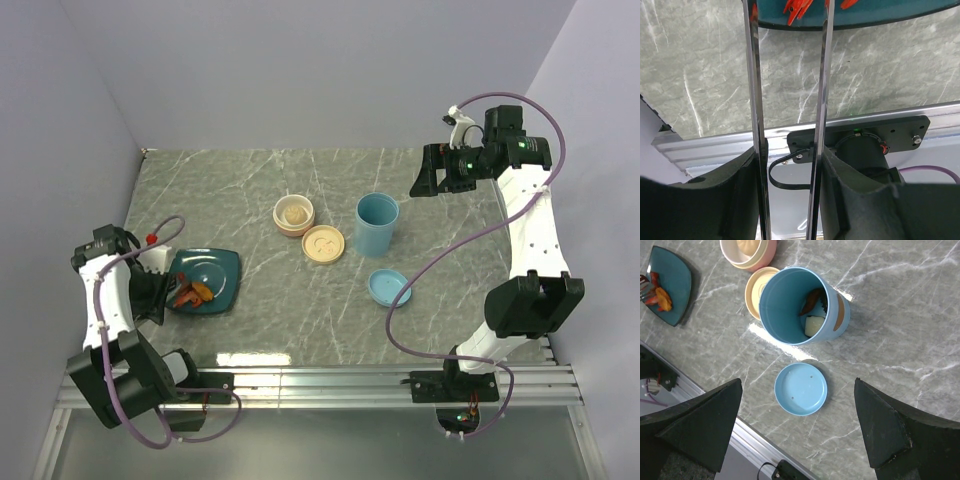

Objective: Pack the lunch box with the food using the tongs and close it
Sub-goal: Pick up the food using the clamp

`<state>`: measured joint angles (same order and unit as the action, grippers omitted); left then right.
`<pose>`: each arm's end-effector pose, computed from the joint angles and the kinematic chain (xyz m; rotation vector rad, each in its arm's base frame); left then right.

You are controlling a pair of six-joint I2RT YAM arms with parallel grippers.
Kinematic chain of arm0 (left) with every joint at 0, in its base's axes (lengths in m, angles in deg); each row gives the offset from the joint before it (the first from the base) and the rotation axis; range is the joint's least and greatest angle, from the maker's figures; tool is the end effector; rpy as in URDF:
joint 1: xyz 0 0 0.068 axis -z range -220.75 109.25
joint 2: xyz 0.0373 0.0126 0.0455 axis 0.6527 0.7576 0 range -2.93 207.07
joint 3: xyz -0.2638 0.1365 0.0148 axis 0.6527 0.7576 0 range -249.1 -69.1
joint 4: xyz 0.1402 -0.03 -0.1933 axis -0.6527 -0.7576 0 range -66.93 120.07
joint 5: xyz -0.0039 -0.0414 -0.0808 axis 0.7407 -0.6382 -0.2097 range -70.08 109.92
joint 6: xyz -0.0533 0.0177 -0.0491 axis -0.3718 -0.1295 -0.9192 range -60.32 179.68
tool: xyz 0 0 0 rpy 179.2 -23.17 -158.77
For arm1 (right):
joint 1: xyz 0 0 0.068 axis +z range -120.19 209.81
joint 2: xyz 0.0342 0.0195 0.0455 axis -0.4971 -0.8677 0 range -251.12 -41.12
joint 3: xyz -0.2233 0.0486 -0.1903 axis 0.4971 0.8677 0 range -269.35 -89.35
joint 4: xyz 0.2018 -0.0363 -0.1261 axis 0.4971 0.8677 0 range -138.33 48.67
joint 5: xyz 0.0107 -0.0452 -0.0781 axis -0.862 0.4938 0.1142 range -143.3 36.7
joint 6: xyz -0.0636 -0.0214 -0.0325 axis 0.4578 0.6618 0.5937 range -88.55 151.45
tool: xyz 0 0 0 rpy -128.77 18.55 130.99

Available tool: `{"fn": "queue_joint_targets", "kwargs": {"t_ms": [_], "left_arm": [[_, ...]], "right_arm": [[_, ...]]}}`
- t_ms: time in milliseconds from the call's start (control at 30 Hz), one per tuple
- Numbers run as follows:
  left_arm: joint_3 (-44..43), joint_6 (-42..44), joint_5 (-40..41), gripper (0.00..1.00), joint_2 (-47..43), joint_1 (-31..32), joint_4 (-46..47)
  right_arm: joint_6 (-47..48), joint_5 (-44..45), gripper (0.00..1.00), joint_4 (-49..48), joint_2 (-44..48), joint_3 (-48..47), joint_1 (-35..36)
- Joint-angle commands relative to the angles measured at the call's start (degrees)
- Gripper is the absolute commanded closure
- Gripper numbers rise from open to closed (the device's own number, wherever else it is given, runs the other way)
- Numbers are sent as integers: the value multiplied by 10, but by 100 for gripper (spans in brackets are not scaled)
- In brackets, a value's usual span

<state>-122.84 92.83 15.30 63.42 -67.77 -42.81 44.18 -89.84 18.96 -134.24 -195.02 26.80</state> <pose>0.1316 0.0614 0.2525 0.1669 3.0281 -0.0461 0.3132 0.0208 0.4079 -0.4490 2.3423 0.6723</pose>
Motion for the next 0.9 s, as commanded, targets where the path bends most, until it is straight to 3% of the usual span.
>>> {"fn": "queue_joint_targets", "kwargs": {"t_ms": [0, 500, 867], "left_arm": [[-24, -11, -2, 53, 10, 0, 13], [-23, -27, -6, 54, 57, 42, 49], [-58, -29, -27, 72, 52, 52, 43]], "right_arm": [[4, -4, 0, -5, 6, -2, 4], [1, 1, 0, -2, -1, -14, 4], [1, 1, 0, -2, 0, -12, 4]]}}
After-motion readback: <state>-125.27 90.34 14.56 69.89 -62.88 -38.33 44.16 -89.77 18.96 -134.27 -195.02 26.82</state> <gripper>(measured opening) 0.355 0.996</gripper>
